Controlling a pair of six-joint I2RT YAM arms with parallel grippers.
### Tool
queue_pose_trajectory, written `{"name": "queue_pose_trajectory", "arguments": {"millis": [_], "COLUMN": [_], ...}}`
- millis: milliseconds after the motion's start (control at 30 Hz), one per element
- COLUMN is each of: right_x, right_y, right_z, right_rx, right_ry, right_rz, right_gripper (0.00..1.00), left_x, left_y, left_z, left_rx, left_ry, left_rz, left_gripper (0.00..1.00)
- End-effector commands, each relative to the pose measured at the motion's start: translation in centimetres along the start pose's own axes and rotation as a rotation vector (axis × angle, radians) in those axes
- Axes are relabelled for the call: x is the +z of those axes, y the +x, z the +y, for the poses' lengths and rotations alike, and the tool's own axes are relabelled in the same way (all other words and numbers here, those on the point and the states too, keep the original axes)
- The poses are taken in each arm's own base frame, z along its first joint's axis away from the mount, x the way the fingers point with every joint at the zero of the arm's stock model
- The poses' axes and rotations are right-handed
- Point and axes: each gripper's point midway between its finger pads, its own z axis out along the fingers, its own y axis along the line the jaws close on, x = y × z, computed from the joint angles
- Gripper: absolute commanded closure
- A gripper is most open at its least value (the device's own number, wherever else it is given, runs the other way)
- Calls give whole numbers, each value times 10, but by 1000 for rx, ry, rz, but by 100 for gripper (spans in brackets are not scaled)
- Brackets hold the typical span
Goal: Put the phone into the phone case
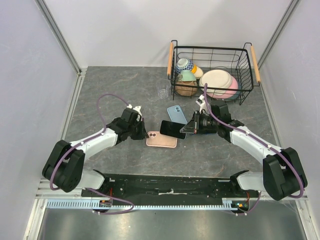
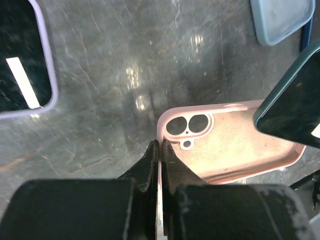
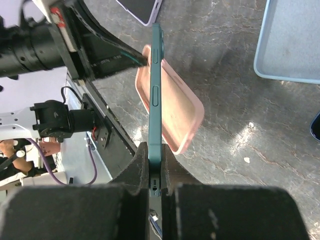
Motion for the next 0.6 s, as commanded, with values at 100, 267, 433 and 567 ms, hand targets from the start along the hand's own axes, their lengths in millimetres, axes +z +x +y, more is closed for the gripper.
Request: {"name": "queue_pose_trajectory", "arguments": {"millis": [100, 267, 433, 567], "right_x": [-1, 1, 2, 4], "right_y": [-27, -25, -27, -26], "right_z": [35, 33, 33, 31], "right_rx": [-58, -49, -50, -44], "right_ry": [-147, -150, -152, -150], "right_rz": [-62, -52, -50, -44], "right_gripper": [100, 100, 100, 100], "left_x": [9, 13, 8, 0], "left_y": [40, 48, 40, 26], "left_z": [-5, -10, -16, -20], "left_rx": [-86, -73, -35, -3], "left_ry": [-19, -11, 6, 16], "left_rz": [88, 104, 76, 20], "left_gripper": [98, 98, 54, 36]}}
